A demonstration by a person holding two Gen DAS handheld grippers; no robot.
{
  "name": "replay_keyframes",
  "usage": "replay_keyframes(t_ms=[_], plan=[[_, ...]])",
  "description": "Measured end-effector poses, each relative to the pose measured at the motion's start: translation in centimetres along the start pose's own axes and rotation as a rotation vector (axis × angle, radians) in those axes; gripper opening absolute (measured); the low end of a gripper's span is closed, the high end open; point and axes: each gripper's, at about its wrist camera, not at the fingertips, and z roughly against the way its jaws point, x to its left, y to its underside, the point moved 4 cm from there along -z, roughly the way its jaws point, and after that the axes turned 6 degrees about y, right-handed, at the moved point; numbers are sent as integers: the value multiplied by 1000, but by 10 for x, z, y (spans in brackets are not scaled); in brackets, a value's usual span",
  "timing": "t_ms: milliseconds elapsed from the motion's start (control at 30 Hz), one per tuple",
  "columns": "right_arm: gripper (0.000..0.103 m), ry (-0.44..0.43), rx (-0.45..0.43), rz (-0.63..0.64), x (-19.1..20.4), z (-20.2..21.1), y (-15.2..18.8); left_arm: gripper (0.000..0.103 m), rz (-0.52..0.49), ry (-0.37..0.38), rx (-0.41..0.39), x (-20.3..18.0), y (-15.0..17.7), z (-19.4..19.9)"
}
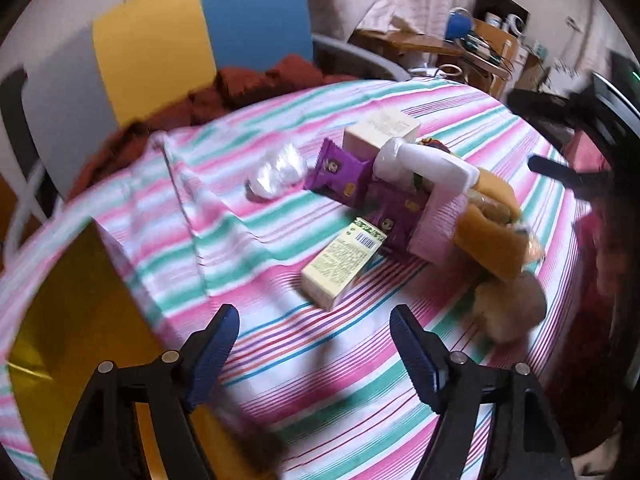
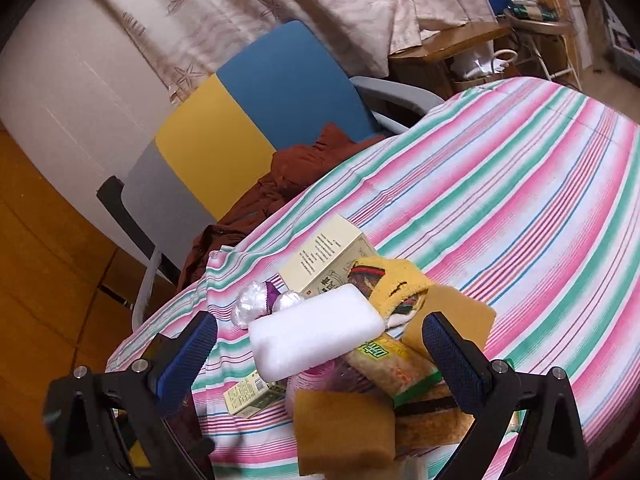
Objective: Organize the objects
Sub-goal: 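Grasp the cream medicine box with the left tool while the right tool grasps the white sponge block, then carry both items into the gold tray and open both tools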
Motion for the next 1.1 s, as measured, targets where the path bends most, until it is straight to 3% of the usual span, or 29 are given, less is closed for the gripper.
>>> replay_keyframes(t_ms=[167,333,733,767,833,933,1000,1100], plan=[[103,-18,7,4,2,0,1,80,158,9,31,4,-11,-25],[103,-30,7,-9,1,1,0,84,236,2,22,-2,-21,-42],[103,-31,33,-21,-1,-4,1,86,114,-46,62,-6,-26,-75],[103,-28,34,-22,-2,-4,1,84,103,-59,56,-6,-25,-76],[103,-20,33,-22,-3,-5,1,55,119,-23,56,-4,-21,-76],[103,-10,35,-16,-2,-7,1,39,117,-21,57,-1,-15,-74],[103,-5,36,-4,-1,-8,1,33,105,-18,45,-3,-9,-70],[103,3,44,17,2,-11,3,32,114,-7,31,-4,-3,-66]])
